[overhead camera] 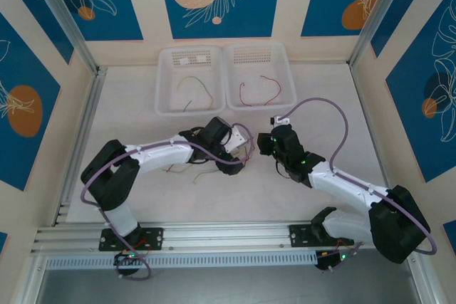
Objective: Untangle the cables
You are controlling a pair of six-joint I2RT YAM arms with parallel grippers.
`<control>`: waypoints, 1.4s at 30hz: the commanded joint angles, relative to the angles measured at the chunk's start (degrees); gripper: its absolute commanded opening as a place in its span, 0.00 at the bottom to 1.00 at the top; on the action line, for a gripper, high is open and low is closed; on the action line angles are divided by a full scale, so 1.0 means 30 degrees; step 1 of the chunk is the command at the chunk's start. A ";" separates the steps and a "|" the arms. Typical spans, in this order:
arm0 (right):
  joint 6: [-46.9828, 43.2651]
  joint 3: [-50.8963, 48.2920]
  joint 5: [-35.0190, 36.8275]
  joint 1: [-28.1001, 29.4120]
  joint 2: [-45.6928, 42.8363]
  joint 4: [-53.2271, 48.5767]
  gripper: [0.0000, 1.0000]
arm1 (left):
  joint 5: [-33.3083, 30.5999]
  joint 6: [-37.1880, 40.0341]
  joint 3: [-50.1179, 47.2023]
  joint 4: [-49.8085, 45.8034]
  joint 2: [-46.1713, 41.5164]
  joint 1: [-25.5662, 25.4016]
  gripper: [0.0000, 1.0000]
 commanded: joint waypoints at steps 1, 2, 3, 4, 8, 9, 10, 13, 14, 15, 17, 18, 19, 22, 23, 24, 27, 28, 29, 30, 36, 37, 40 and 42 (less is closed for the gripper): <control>0.0512 -0.0495 0.0881 -0.0105 -0.0768 0.0478 0.22 | -0.1068 0.0346 0.0252 0.0128 0.0141 -0.0101 0.64; 0.0579 -0.0570 0.0921 -0.0110 -0.0925 0.0480 0.22 | -0.1173 0.0435 0.0220 0.0245 0.0034 -0.0102 0.55; 0.0659 -0.0663 0.0990 -0.0109 -0.1047 0.0435 0.22 | -0.1368 0.0397 0.0182 0.0274 -0.0110 -0.0103 0.51; 0.0711 -0.0794 0.0997 -0.0136 -0.1173 0.0479 0.22 | -0.1478 0.0483 0.0217 0.0289 -0.0230 -0.0102 0.39; 0.0622 -0.0829 0.0984 -0.0249 -0.1432 0.0398 0.22 | -0.1608 0.0736 0.0395 -0.0079 -0.0694 -0.0106 0.25; 0.0658 -0.0791 0.1082 -0.0256 -0.1491 0.0191 0.23 | -0.1605 0.0761 0.0425 -0.0153 -0.0867 -0.0103 0.20; 0.0660 -0.0781 0.1128 -0.0271 -0.1584 0.0153 0.23 | -0.1531 0.0766 0.0484 -0.0222 -0.1049 -0.0102 0.18; 0.0372 -0.0828 0.1165 -0.0306 -0.1741 0.0206 0.23 | -0.1165 0.0938 0.0413 -0.0247 -0.1830 -0.0102 0.14; 0.0393 -0.0749 0.1270 -0.0314 -0.1740 0.0021 0.23 | -0.1095 0.0969 0.0440 -0.0311 -0.2151 -0.0102 0.12; 0.0428 -0.0727 0.1275 -0.0330 -0.1749 -0.0024 0.24 | -0.1113 0.1000 0.0483 -0.0382 -0.2405 -0.0102 0.11; 0.0456 -0.0710 0.1054 -0.0403 -0.1698 0.0027 0.24 | -0.1391 0.0999 0.0457 -0.0421 -0.3167 -0.0103 0.05; 0.0470 -0.0731 0.0953 -0.0428 -0.1657 0.0107 0.24 | -0.1398 0.1065 0.0344 -0.0368 -0.3520 -0.0102 0.03; 0.0441 -0.0750 0.0841 -0.0432 -0.1639 0.0180 0.24 | -0.1478 0.1149 0.0227 -0.0351 -0.3976 -0.0110 0.01; 0.0578 -0.0805 0.0919 -0.0418 -0.1649 0.0309 0.25 | -0.2028 0.1561 -0.0269 -0.0298 -0.5109 -0.0102 0.00; 0.0479 -0.0831 0.0794 -0.0443 -0.1602 0.0477 0.25 | -0.2631 0.1728 -0.0560 -0.0202 -0.5401 -0.0080 0.00; 0.0316 -0.0756 0.0614 -0.0444 -0.1512 0.0550 0.25 | -0.3198 0.1762 -0.0842 -0.0132 -0.5611 -0.0060 0.00; -0.0200 -0.0289 -0.0262 -0.0433 -0.0807 0.0483 0.25 | -0.4830 0.1863 -0.1631 -0.0073 -0.6281 0.0238 0.00; -0.0101 -0.0042 -0.0469 -0.0436 -0.0409 0.0375 0.25 | -0.5600 0.1808 -0.1910 0.0048 -0.6465 0.0346 0.00; 0.0102 0.0194 -0.0510 -0.0478 -0.0006 0.0149 0.25 | -0.6295 0.1788 -0.2253 0.0219 -0.6679 0.0432 0.00; 0.0291 0.0396 -0.0752 -0.0625 0.0393 -0.0043 0.27 | -0.6816 0.1777 -0.2528 0.0359 -0.6820 0.0512 0.00; 0.0751 0.2052 -0.4542 -0.1934 0.3884 -0.0778 0.42 | -1.0063 0.0773 -0.3494 0.0718 -0.7213 0.0969 0.00; 0.0690 0.2396 -0.4995 -0.2057 0.4403 -0.1094 0.45 | -1.0598 0.0539 -0.3578 0.0649 -0.7219 0.1131 0.00; 0.0759 0.3343 -0.6197 -0.2669 0.5957 -0.2010 0.54 | -1.1874 -0.0054 -0.4003 0.0752 -0.7218 0.1580 0.00; 0.0634 0.3763 -0.7233 -0.3106 0.6676 -0.2223 0.55 | -1.2215 -0.0284 -0.4198 0.0885 -0.7230 0.1767 0.00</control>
